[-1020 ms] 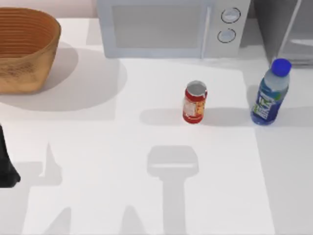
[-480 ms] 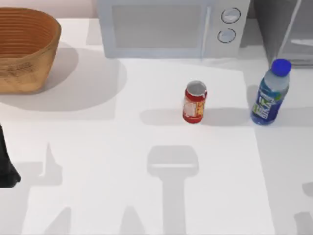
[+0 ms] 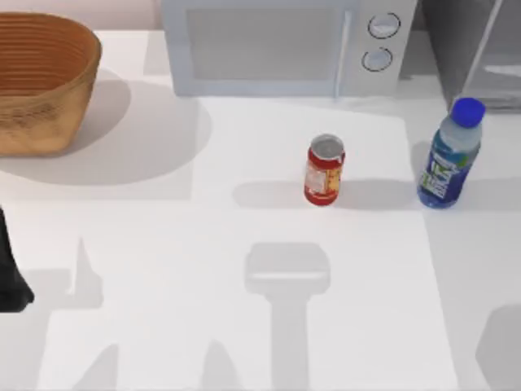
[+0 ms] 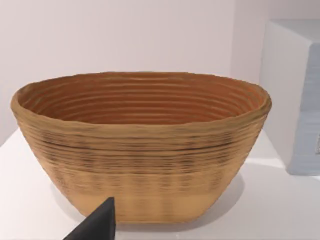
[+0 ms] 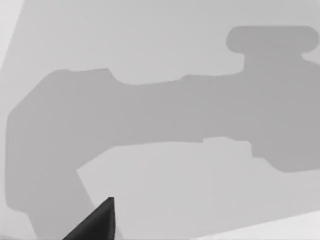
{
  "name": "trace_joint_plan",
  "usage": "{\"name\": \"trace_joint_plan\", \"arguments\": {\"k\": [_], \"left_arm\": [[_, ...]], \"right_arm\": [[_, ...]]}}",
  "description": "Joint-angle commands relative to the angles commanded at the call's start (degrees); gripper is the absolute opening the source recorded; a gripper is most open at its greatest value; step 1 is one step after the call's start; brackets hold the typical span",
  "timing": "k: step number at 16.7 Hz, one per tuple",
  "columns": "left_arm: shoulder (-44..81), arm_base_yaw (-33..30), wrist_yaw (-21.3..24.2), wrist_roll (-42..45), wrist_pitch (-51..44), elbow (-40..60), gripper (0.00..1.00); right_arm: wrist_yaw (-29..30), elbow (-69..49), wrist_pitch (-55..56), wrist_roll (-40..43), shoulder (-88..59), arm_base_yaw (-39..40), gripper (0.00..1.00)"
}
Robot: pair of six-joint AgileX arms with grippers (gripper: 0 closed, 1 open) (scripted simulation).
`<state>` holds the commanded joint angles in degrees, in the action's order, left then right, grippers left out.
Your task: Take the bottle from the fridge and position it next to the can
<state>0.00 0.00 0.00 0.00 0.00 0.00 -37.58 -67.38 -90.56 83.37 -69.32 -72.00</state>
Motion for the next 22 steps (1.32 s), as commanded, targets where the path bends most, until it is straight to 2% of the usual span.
{"name": "trace_joint_plan", "arguments": {"k": [5,9,17,20,22], "left_arm": [[0.0,0.0,0.0,0.0,0.0,0.0,1.00],[0.0,0.0,0.0,0.0,0.0,0.0,1.00],[0.0,0.0,0.0,0.0,0.0,0.0,1.00],[0.0,0.0,0.0,0.0,0.0,0.0,1.00],[0.0,0.0,0.0,0.0,0.0,0.0,1.00]], "right_arm": [[-10.9,-6.5,2.6,23.9,-24.3,-21.5,1.00],[-15.9,-9.0,4.6,33.4,-33.9,-30.6,1.00],[-16.5,-9.1,5.5,33.7,-35.1,-31.1,1.00],[-16.1,-9.0,10.3,28.5,-35.4,-27.5,1.00],[-15.4,-8.8,16.0,21.9,-35.6,-23.3,1.00]]}}
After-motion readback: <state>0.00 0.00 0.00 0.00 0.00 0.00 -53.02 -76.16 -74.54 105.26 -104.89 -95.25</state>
